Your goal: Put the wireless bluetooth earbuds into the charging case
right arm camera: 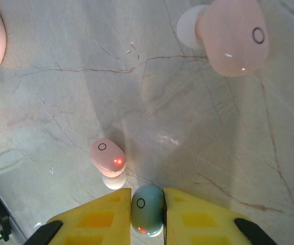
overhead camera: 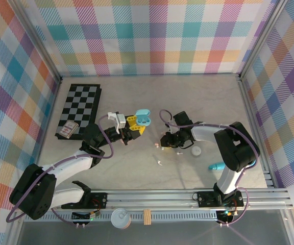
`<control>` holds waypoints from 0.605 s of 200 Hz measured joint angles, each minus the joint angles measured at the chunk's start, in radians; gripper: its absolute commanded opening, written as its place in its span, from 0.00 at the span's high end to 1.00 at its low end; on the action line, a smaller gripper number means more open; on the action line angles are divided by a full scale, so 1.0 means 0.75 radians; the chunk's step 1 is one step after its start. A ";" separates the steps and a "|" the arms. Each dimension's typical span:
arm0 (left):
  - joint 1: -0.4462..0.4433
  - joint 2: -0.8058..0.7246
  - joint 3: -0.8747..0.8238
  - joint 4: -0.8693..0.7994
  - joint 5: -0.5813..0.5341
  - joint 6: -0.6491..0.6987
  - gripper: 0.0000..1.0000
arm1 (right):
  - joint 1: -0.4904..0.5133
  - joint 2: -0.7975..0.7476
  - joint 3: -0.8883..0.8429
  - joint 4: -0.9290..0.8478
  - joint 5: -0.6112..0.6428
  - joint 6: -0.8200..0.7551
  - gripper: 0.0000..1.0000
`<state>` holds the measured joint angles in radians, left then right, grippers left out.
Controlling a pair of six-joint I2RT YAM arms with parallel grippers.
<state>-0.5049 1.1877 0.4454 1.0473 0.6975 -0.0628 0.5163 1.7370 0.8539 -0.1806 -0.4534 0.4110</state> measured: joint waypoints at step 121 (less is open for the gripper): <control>-0.001 0.034 0.001 -0.060 -0.034 0.107 0.67 | 0.011 -0.382 0.001 -0.222 0.495 0.308 0.82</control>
<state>-0.5053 1.2129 0.4458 1.0027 0.6720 0.0174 0.5243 1.4506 0.8547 -0.3470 -0.0822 0.6422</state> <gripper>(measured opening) 0.333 0.188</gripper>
